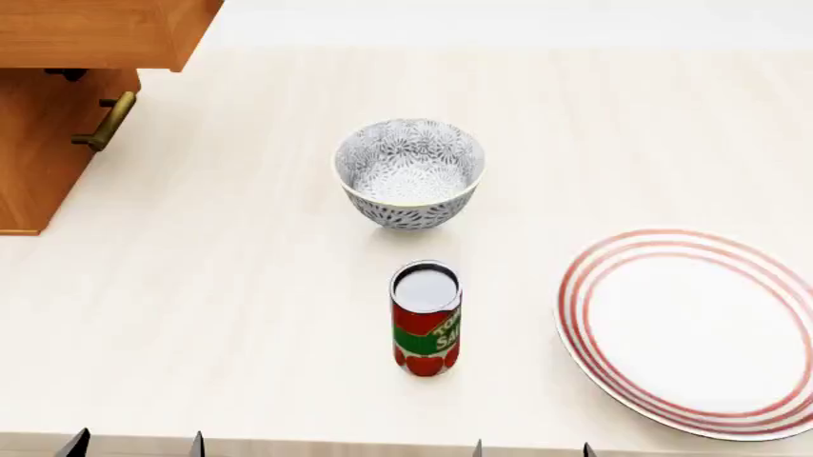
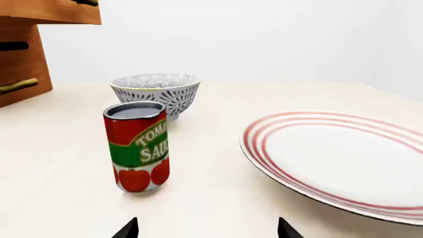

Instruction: Put the bowl on the plate.

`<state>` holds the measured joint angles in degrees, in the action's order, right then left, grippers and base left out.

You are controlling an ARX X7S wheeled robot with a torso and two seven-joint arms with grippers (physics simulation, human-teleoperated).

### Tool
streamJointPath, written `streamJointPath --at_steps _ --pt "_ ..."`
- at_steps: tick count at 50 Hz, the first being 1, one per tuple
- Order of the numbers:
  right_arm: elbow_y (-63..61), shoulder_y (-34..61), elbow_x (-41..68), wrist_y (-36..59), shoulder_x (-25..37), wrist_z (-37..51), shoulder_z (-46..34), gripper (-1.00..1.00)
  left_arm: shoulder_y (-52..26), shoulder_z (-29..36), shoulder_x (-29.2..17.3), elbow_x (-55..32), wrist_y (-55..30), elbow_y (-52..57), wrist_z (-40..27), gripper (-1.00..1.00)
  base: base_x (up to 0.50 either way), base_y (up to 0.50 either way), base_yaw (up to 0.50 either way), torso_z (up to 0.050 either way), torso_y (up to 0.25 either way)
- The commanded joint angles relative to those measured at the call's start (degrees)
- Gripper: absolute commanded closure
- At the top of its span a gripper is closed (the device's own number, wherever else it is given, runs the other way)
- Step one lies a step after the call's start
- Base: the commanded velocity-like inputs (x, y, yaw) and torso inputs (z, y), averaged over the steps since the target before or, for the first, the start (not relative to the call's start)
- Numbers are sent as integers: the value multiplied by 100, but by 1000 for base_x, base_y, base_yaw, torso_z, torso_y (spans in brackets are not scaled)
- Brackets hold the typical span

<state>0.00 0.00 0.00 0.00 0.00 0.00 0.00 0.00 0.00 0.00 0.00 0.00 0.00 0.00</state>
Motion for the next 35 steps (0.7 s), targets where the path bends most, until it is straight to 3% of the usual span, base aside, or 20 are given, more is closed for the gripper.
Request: streamJointPath --at_steps 1,15,35 --pt "25 20 172 -6 82 84 -89 -100 -23 119 -105 -20 38 -14 -118 -100 0 0 0 0 0" --pt "-23 122 343 75 337 372 -270 -100 -128 398 -320 -249 -2 -1 -269 -100 0 0 0 0 0" --pt "-1012 615 323 1345 636 872 -174 -100 -487 442 -560 -320 -266 192 -528 -100 0 0 0 0 0"
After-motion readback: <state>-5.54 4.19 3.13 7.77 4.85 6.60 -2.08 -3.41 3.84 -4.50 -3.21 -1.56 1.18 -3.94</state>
